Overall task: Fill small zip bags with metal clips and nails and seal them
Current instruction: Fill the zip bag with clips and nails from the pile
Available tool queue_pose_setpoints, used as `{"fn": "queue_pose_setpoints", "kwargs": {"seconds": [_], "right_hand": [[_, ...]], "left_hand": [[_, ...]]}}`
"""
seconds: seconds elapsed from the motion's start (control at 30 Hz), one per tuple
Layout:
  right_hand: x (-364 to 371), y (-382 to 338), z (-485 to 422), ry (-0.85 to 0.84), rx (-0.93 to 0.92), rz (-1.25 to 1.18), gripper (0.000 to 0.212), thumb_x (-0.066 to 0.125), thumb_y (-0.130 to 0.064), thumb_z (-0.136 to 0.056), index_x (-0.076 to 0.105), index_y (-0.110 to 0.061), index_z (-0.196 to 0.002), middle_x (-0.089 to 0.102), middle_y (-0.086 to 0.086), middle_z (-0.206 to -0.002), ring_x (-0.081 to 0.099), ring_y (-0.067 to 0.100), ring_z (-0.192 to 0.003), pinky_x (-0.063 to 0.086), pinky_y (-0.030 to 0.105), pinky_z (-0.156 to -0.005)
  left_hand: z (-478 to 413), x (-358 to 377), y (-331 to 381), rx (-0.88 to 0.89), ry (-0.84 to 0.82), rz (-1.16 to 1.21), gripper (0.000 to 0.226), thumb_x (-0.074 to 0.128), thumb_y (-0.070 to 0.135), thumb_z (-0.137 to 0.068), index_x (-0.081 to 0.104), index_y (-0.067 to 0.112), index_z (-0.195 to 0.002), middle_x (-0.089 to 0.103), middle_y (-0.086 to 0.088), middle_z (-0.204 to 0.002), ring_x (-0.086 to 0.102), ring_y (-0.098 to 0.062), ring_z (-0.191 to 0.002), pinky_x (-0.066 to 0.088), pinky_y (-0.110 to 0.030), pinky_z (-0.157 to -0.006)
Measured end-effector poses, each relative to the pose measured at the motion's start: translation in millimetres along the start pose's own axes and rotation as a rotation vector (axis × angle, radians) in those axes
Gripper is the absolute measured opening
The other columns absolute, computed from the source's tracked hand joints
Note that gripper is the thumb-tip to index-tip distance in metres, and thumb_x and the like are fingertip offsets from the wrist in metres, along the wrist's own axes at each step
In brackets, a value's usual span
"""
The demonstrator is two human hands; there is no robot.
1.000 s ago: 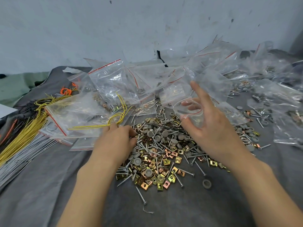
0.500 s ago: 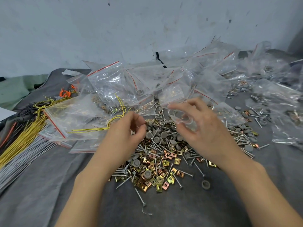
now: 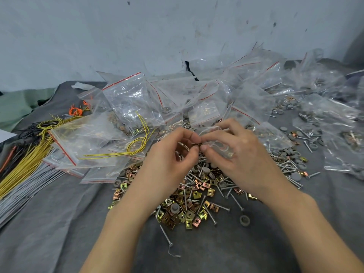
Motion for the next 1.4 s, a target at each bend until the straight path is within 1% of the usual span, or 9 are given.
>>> {"fn": "queue_pose_setpoints", "kwargs": {"seconds": [0.17, 0.3, 0.5, 0.57, 0.73, 0.87, 1.03, 1.23, 1.4], "right_hand": [[-1.8, 0.1, -0.6, 0.024, -0.010, -0.072, 0.021, 0.060, -0.043, -0.093, 0.070, -0.029, -0.106, 0.050, -0.014, -0.105, 0.052, 0.004, -0.096, 0.047, 0.043, -0.090], [0.8, -0.9, -0.4, 0.028, -0.029, -0.032, 0.024, 0.056, -0.044, -0.091, 0.069, -0.028, -0.103, 0.051, -0.014, -0.103, 0.044, -0.003, -0.091, 0.041, 0.035, -0.087], [-0.6, -1.8, -0.3, 0.024, -0.044, -0.009, 0.025, 0.054, -0.043, -0.088, 0.068, -0.024, -0.098, 0.054, -0.009, -0.101, 0.051, 0.006, -0.090, 0.046, 0.041, -0.089], [-0.5, -3.6, -0.7, 0.028, -0.043, -0.025, 0.024, 0.054, -0.041, -0.089, 0.067, -0.023, -0.098, 0.055, -0.008, -0.100, 0.054, 0.009, -0.090, 0.047, 0.043, -0.089], [-17.7, 6.6, -2.9, 0.182, 0.065, -0.141, 0.009, 0.053, -0.039, -0.094, 0.058, -0.032, -0.098, 0.056, -0.013, -0.099, 0.056, 0.002, -0.092, 0.047, 0.027, -0.086], [-21.9, 12.2, -0.9, 0.157, 0.088, -0.121, 0.006, 0.058, -0.037, -0.096, 0.061, -0.032, -0.098, 0.058, -0.011, -0.102, 0.058, 0.005, -0.095, 0.047, 0.031, -0.088], [-12.0, 1.9, -0.1, 0.061, 0.028, -0.085, 0.021, 0.052, -0.049, -0.093, 0.063, -0.032, -0.099, 0.055, -0.016, -0.102, 0.057, 0.005, -0.096, 0.048, 0.039, -0.091], [-7.0, -1.7, 2.4, 0.031, -0.030, -0.141, 0.019, 0.057, -0.048, -0.090, 0.067, -0.034, -0.099, 0.055, -0.014, -0.111, 0.057, 0.002, -0.104, 0.049, 0.040, -0.092], [-4.7, -1.9, 4.0, 0.023, -0.028, -0.133, 0.023, 0.059, -0.046, -0.088, 0.069, -0.029, -0.099, 0.054, -0.007, -0.121, 0.060, 0.008, -0.104, 0.049, 0.047, -0.092]], "left_hand": [[-1.5, 0.5, 3.8, -0.096, -0.004, 0.244, 0.007, 0.064, 0.026, -0.093, 0.066, 0.033, -0.095, 0.068, 0.009, -0.083, 0.063, -0.007, -0.071, 0.052, -0.022, -0.063], [-2.1, 6.1, 3.4, -0.266, -0.037, 0.435, 0.007, 0.062, 0.024, -0.094, 0.066, 0.019, -0.098, 0.069, -0.001, -0.086, 0.065, -0.012, -0.075, 0.054, -0.026, -0.071], [-2.5, 9.0, 5.7, -0.268, -0.042, 0.453, 0.005, 0.060, 0.016, -0.096, 0.065, 0.015, -0.094, 0.069, 0.001, -0.080, 0.065, -0.008, -0.070, 0.053, -0.018, -0.065], [-3.2, 10.0, 5.4, -0.272, -0.014, 0.457, 0.008, 0.058, 0.014, -0.097, 0.065, 0.014, -0.094, 0.068, 0.001, -0.077, 0.065, -0.010, -0.068, 0.055, -0.021, -0.065], [-2.5, 0.9, -1.6, -0.348, 0.107, 0.574, 0.015, 0.054, 0.012, -0.099, 0.068, 0.018, -0.097, 0.068, 0.004, -0.075, 0.064, -0.009, -0.067, 0.054, -0.020, -0.064], [-3.5, -4.5, -2.7, -0.354, 0.188, 0.561, 0.012, 0.059, 0.013, -0.097, 0.069, 0.017, -0.103, 0.071, 0.003, -0.079, 0.064, -0.008, -0.068, 0.055, -0.021, -0.065], [-17.0, -11.4, 17.3, -0.208, 0.310, 0.538, 0.012, 0.064, 0.009, -0.093, 0.069, 0.019, -0.099, 0.075, 0.002, -0.085, 0.067, -0.006, -0.074, 0.054, -0.018, -0.070], [-26.3, 0.1, 33.1, -0.154, 0.196, 0.448, 0.012, 0.065, 0.008, -0.093, 0.069, 0.017, -0.100, 0.077, 0.001, -0.090, 0.069, -0.002, -0.080, 0.051, -0.014, -0.071], [-28.9, 5.5, 35.7, -0.122, 0.108, 0.289, 0.013, 0.066, 0.011, -0.093, 0.070, 0.022, -0.098, 0.076, 0.004, -0.093, 0.070, -0.007, -0.093, 0.052, -0.018, -0.083]]}}
Point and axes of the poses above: each hand's wrist, its own z-axis away from the middle knuckle, its own x-axis out of the palm, y = z × x, the point moved 1 cm from there along -z, towards the middle knuckle
